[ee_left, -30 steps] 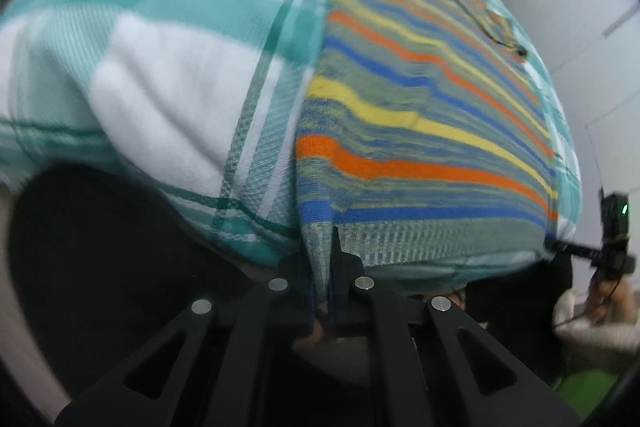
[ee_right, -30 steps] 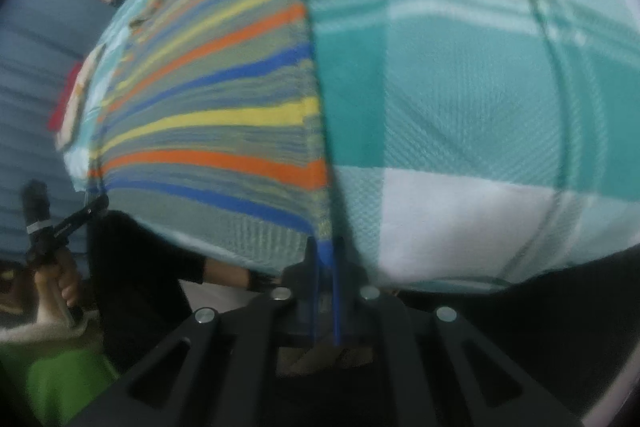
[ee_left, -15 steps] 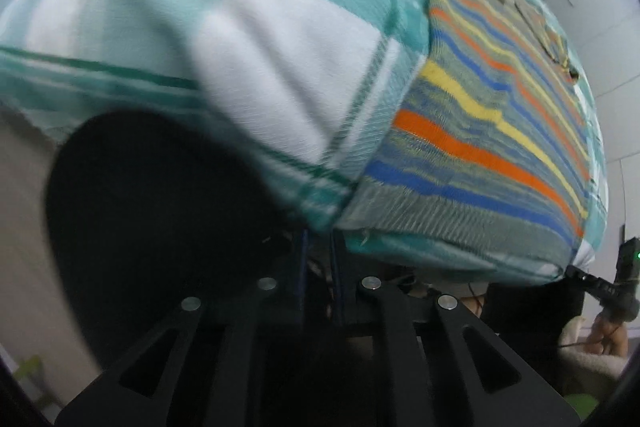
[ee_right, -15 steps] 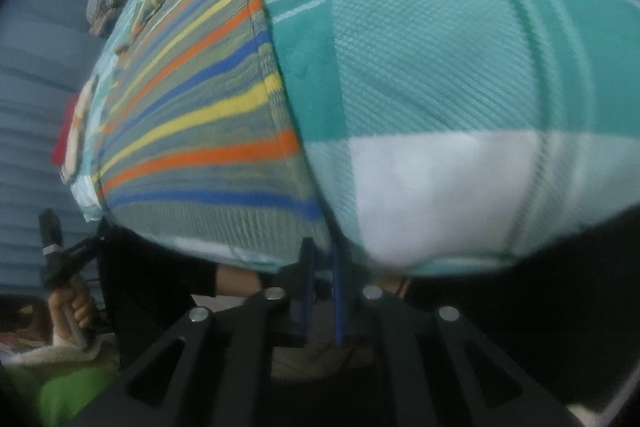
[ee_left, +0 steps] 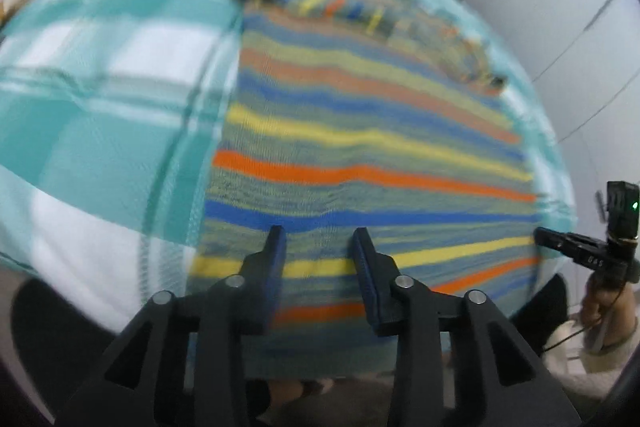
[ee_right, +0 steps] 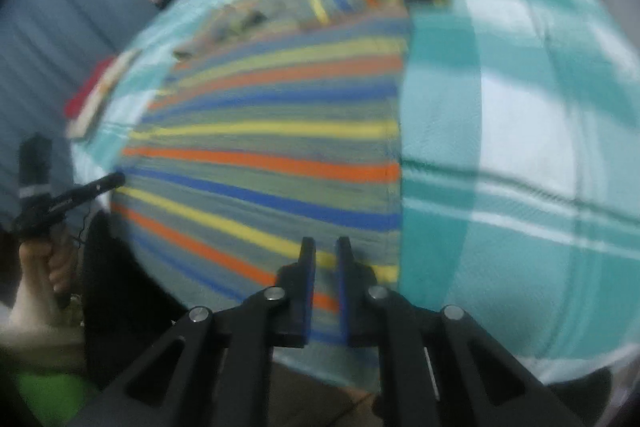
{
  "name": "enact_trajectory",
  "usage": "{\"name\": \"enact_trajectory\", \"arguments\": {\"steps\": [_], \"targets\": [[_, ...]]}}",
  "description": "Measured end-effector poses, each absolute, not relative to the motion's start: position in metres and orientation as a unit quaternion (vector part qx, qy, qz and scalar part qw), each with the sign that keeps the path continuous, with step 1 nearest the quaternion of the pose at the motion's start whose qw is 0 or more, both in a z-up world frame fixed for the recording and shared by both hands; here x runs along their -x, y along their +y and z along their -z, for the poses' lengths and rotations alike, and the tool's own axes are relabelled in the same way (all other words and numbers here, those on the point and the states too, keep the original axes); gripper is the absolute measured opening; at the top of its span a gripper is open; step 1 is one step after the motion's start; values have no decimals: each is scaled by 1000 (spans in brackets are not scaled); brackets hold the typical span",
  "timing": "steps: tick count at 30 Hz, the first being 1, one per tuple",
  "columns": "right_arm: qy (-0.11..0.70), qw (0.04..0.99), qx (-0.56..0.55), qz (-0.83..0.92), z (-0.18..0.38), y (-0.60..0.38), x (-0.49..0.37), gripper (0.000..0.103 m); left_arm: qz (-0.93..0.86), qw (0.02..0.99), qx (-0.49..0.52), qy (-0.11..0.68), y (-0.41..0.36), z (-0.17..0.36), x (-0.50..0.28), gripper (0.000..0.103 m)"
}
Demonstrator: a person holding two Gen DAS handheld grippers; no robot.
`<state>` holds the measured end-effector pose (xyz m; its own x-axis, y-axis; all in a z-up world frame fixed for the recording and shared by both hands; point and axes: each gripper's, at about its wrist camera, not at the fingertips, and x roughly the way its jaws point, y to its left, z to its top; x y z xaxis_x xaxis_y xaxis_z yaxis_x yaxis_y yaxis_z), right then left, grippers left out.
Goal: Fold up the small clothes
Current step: 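Open both tools and release the folded hem onto the cardigan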
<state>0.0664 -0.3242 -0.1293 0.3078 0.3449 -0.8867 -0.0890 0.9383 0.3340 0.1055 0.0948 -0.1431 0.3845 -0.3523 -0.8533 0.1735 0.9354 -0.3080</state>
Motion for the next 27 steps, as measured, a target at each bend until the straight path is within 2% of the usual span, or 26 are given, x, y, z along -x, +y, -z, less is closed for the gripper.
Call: {"name": "enact_trajectory", "arguments": {"steps": [1, 3, 5, 6, 7, 9, 11, 12, 18, 25, 26, 27], "targets": [[601, 782, -120, -117, 143, -333, -68, 9, 162, 832, 79, 524, 93, 141, -103, 36], [610, 776, -120, -105, 135, -345, -63, 5, 148, 841, 53, 518, 98, 132, -92, 39], [605, 792, -41, -69, 111, -345, -65, 15, 140, 850, 56, 505, 108, 118, -78, 52], [587, 807, -4, -61, 91, -344, -72, 16, 136, 854, 60, 498, 112, 116, -77, 68], [572, 817, 7, -65, 76, -343, -81, 20, 126, 863, 61, 486, 117, 110, -74, 78], [538, 840, 17, -75, 45, -340, -106, 44, 111, 877, 69, 463, 125, 99, -69, 79], [490, 865, 53, -89, 20, -321, -140, 57, 109, 879, 88, 455, 128, 95, -69, 79], [473, 872, 79, -100, 15, -302, -160, 57, 106, 880, 104, 451, 131, 92, -68, 79], [485, 846, 139, -171, 62, -213, -270, 57, 80, 885, 116, 444, 141, 86, -58, 82], [525, 831, 129, -133, 138, -212, -319, 56, 36, 882, 120, 454, 162, 96, -46, 86], [523, 834, 121, -128, 139, -216, -321, 51, 32, 880, 123, 458, 164, 99, -47, 86], [521, 837, 121, -117, 137, -218, -322, 24, 31, 878, 125, 460, 165, 101, -47, 86]]}}
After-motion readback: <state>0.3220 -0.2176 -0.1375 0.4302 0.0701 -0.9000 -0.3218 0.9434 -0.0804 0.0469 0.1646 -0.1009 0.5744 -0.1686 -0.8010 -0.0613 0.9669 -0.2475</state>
